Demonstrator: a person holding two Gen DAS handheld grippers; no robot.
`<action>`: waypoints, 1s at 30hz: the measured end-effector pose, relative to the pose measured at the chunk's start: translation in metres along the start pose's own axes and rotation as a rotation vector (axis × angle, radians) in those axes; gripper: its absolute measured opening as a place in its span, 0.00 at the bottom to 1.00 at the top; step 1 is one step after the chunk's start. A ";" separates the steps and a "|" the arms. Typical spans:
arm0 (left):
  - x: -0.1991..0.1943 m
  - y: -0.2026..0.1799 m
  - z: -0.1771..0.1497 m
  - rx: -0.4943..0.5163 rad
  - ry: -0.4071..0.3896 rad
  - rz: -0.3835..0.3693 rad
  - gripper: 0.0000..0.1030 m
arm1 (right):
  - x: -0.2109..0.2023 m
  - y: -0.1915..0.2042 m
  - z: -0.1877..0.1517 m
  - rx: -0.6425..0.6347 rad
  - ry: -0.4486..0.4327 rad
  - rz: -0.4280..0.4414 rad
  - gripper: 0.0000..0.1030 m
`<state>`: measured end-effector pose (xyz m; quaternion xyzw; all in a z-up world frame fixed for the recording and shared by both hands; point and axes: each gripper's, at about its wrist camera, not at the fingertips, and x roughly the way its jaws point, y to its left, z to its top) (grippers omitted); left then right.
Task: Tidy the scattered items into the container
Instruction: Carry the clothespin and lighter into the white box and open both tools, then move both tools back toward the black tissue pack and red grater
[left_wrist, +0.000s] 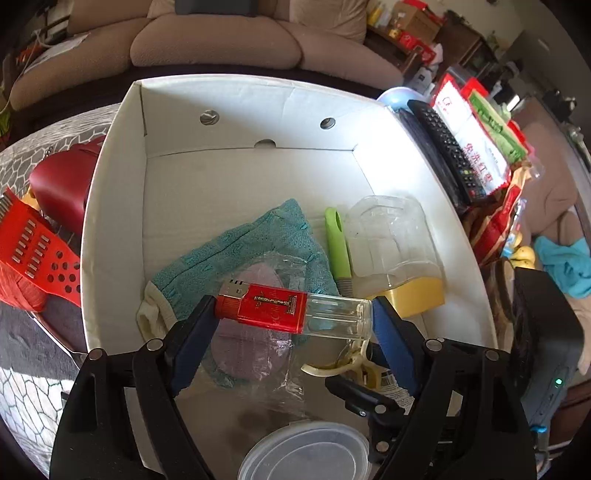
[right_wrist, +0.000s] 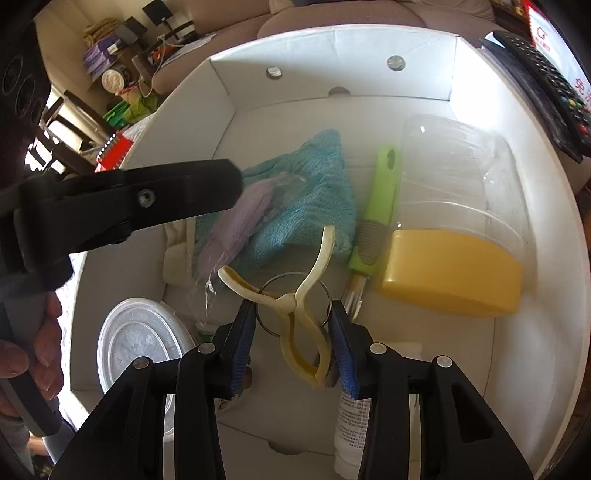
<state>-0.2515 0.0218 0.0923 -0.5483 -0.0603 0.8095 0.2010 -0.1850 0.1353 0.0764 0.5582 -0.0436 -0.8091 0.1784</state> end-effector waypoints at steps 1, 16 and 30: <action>0.003 -0.001 -0.001 -0.001 0.012 0.005 0.80 | -0.003 0.002 -0.001 -0.011 -0.015 -0.012 0.41; -0.064 0.005 -0.024 -0.045 -0.074 -0.031 0.97 | -0.056 -0.007 -0.037 0.080 -0.140 0.046 0.66; -0.148 0.108 -0.131 -0.147 -0.145 0.056 1.00 | -0.111 0.071 -0.072 0.018 -0.247 0.014 0.82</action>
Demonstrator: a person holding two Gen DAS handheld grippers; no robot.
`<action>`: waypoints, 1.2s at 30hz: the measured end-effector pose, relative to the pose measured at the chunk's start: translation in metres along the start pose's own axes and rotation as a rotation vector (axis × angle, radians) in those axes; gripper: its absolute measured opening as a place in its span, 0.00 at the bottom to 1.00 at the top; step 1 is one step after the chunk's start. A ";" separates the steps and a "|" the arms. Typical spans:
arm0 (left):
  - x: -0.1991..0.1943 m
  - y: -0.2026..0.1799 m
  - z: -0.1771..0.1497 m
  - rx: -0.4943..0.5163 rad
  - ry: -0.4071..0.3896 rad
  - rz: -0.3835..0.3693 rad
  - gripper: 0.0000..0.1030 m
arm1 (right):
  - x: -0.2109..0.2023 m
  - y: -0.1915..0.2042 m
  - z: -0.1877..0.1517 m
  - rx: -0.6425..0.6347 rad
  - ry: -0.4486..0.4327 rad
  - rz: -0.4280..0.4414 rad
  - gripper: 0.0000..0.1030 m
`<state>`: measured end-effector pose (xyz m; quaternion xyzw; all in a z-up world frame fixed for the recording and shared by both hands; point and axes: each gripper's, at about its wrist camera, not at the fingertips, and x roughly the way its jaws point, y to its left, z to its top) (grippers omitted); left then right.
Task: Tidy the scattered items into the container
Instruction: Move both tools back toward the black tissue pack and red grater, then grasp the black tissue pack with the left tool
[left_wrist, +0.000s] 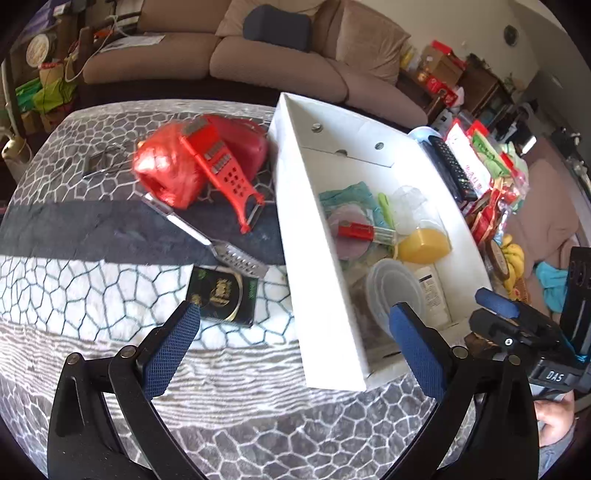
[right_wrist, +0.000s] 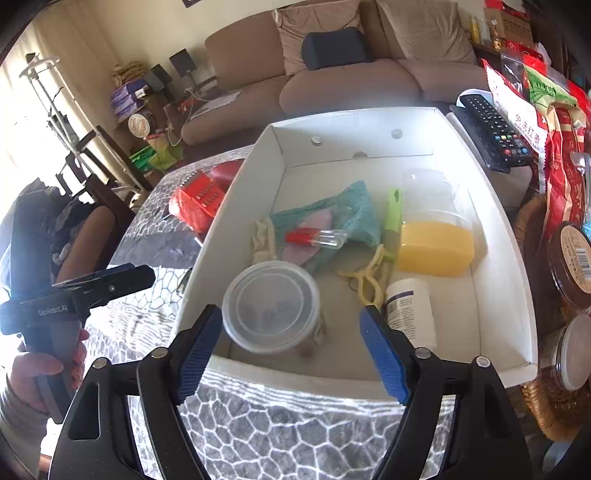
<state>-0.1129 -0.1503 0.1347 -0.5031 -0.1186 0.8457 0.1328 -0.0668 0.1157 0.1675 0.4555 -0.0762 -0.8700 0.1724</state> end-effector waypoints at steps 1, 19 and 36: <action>-0.004 0.010 -0.006 -0.012 0.001 0.004 1.00 | -0.002 0.008 -0.003 -0.009 -0.001 -0.002 0.83; 0.028 0.084 -0.064 0.043 -0.039 0.176 1.00 | 0.017 0.125 -0.044 -0.045 -0.184 0.116 0.90; 0.112 0.039 -0.026 0.122 -0.134 0.184 1.00 | 0.021 0.086 -0.032 0.042 -0.210 0.156 0.90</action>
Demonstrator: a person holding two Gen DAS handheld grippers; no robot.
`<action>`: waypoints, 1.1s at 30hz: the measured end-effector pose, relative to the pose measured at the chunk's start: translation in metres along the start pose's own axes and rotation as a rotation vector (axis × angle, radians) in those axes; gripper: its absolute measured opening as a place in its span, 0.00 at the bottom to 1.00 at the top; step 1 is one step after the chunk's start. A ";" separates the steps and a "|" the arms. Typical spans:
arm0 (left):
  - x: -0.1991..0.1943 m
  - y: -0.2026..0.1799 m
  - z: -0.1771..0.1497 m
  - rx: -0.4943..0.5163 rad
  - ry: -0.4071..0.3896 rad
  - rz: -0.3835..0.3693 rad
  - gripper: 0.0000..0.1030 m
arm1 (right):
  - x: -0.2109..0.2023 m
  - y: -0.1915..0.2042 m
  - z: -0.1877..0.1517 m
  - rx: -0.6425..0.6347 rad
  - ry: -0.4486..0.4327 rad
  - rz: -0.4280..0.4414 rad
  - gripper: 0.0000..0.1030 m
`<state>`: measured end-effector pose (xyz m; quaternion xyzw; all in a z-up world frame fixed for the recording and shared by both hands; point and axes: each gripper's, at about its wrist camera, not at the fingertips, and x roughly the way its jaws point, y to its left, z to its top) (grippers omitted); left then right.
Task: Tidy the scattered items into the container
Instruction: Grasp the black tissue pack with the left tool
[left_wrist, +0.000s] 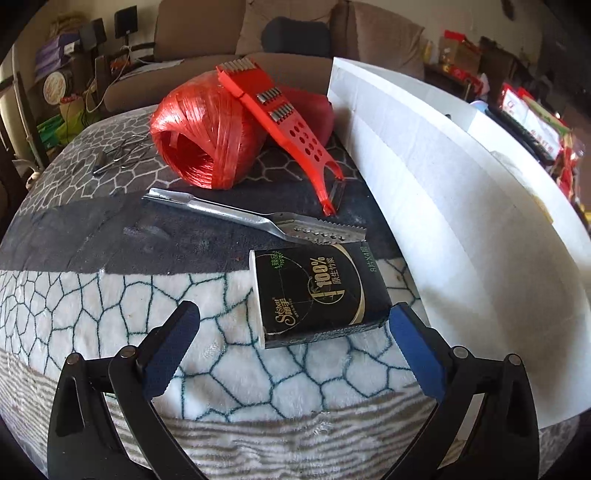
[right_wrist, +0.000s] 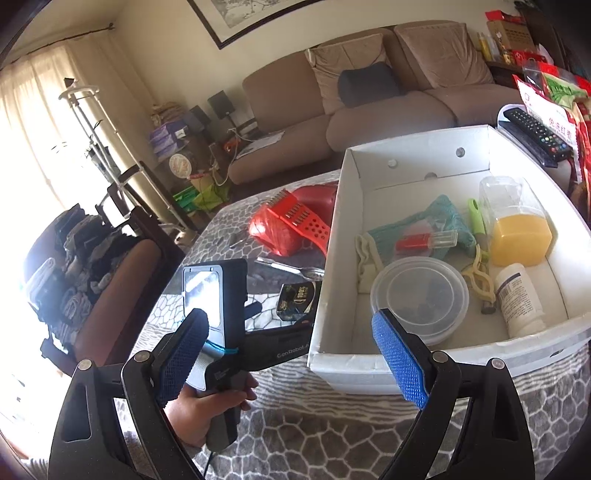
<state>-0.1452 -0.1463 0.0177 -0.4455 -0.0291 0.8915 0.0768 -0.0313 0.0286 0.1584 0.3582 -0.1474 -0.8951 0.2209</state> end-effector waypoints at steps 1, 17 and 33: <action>0.001 -0.001 0.001 -0.002 0.001 -0.003 1.00 | -0.001 -0.001 -0.001 0.001 0.000 -0.001 0.90; 0.010 0.049 0.003 -0.143 0.027 0.041 1.00 | -0.003 -0.007 -0.007 -0.006 0.025 -0.011 0.90; 0.020 0.039 0.016 0.066 0.045 0.060 1.00 | 0.003 -0.006 -0.012 -0.010 0.044 -0.020 0.90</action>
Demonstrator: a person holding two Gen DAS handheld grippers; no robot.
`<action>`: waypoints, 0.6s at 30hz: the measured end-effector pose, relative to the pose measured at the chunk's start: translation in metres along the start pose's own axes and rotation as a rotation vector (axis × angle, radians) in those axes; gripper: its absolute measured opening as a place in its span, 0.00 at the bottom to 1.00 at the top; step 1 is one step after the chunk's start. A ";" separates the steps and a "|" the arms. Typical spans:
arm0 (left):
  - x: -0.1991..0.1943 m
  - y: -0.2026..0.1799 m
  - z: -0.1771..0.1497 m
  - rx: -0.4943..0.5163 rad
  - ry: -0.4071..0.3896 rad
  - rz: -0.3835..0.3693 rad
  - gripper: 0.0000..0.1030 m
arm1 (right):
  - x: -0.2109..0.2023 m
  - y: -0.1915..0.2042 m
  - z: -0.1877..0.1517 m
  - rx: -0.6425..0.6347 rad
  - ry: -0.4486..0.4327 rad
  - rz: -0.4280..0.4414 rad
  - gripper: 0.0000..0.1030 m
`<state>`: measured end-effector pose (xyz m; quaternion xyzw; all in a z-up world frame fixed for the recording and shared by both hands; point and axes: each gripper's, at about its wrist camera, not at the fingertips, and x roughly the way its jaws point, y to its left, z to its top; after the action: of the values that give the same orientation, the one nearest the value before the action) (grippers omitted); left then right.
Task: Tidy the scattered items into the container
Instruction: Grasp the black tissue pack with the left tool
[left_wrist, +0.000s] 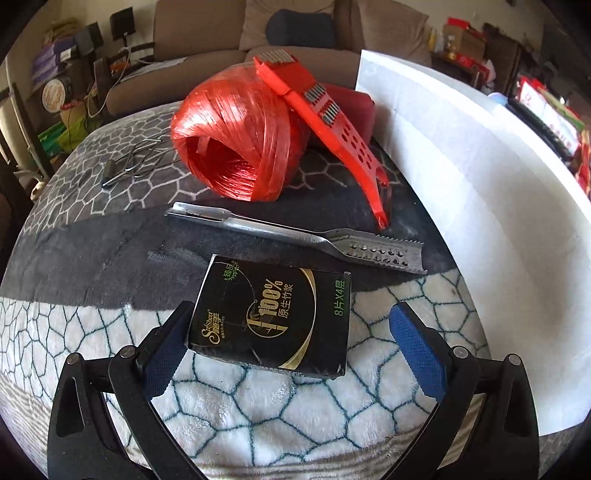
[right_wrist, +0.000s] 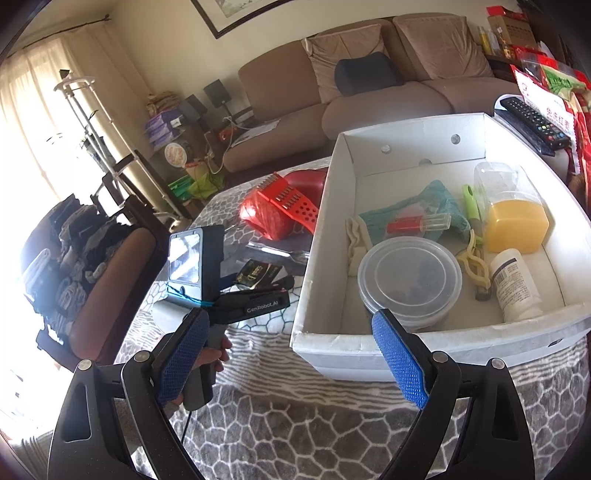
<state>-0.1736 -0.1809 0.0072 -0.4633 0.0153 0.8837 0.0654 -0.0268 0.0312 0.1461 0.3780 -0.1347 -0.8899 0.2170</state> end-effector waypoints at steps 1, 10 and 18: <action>0.002 0.000 0.000 0.008 0.002 0.001 1.00 | 0.000 0.000 0.000 0.001 -0.001 0.001 0.90; 0.008 0.008 -0.004 0.026 0.009 -0.006 0.96 | 0.004 0.002 -0.002 -0.020 0.019 0.005 0.90; -0.011 0.012 -0.004 -0.016 -0.031 -0.005 0.69 | 0.007 0.004 -0.003 -0.026 0.028 -0.001 0.90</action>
<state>-0.1659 -0.1943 0.0132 -0.4500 0.0059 0.8907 0.0638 -0.0280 0.0241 0.1411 0.3876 -0.1197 -0.8863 0.2234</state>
